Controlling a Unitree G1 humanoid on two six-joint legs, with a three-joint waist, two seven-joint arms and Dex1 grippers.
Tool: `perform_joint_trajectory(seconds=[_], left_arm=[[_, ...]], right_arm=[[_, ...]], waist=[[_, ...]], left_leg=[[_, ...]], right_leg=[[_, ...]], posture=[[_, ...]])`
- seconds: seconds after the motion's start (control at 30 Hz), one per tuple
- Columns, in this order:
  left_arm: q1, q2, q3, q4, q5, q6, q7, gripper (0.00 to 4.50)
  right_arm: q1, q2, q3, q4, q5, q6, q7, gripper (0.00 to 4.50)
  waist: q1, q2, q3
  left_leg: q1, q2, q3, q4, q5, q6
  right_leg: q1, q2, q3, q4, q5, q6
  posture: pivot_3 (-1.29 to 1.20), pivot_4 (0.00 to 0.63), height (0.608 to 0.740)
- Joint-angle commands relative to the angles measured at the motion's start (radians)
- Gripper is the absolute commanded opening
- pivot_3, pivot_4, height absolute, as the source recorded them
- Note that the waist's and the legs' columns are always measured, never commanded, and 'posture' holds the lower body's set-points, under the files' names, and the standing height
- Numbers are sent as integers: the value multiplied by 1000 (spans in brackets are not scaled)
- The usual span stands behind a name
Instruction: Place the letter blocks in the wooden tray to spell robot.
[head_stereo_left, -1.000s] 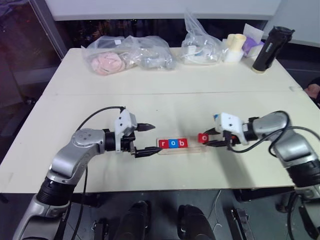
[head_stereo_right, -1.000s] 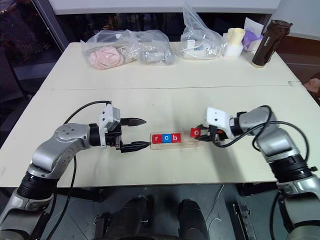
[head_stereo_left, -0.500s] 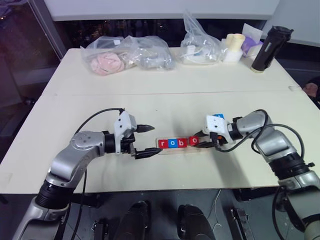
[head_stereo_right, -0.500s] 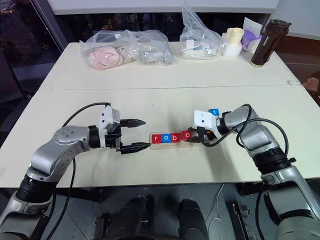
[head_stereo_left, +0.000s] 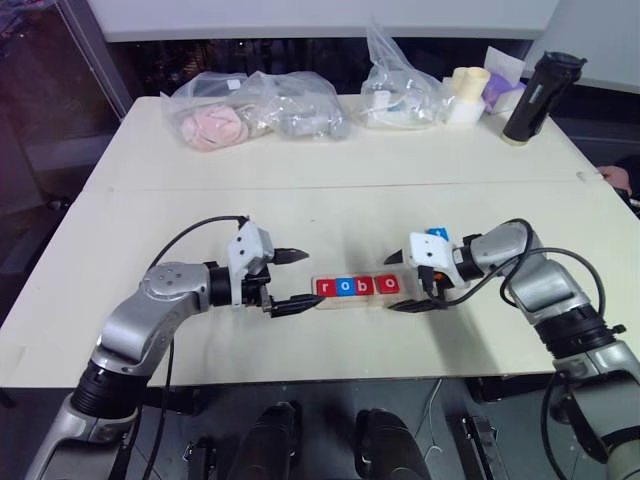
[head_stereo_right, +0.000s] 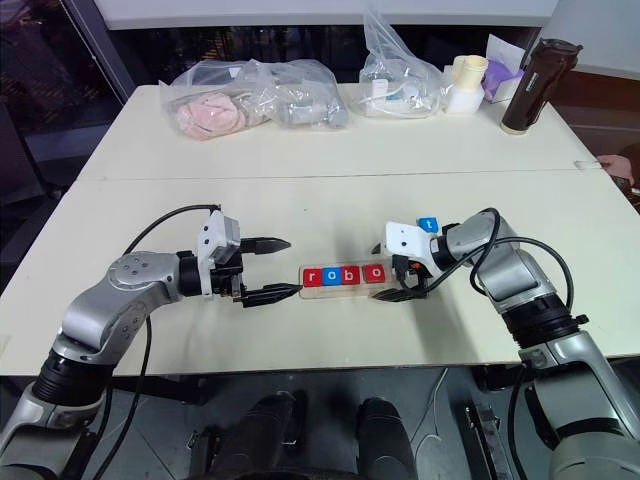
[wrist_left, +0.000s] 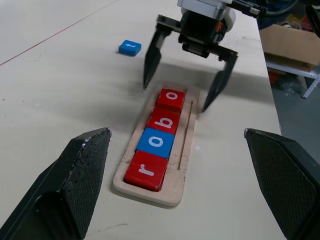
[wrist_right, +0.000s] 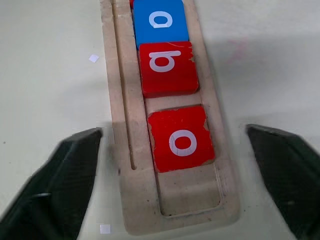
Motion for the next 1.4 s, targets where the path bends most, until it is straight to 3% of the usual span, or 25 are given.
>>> perform_joint_trajectory(seconds=[0.03,0.7,1.4], left_arm=[[-1,-2,24,-32,-15,-9,1,4500],[-5,-3,19,-25,-10,-12,-11,4500],[-9,-1,17,-24,-9,-8,-14,4500]], right_arm=[[-40,7,-29,-28,18,15,-5,4469],[-100,-7,-52,177,-57,-118,-99,4469],[-80,33,-50,99,-40,-66,-94,4469]], waist=[[0,0,0],[-2,0,0],[-1,0,0]], left_leg=[[0,0,0,0,0,0],[0,0,1,0,0,0],[0,0,1,1,0,0]], right_leg=[[0,0,0,0,0,0],[0,1,0,0,0,0],[0,2,1,1,0,0]], posture=[[0,150,725],[0,150,725],[0,150,725]])
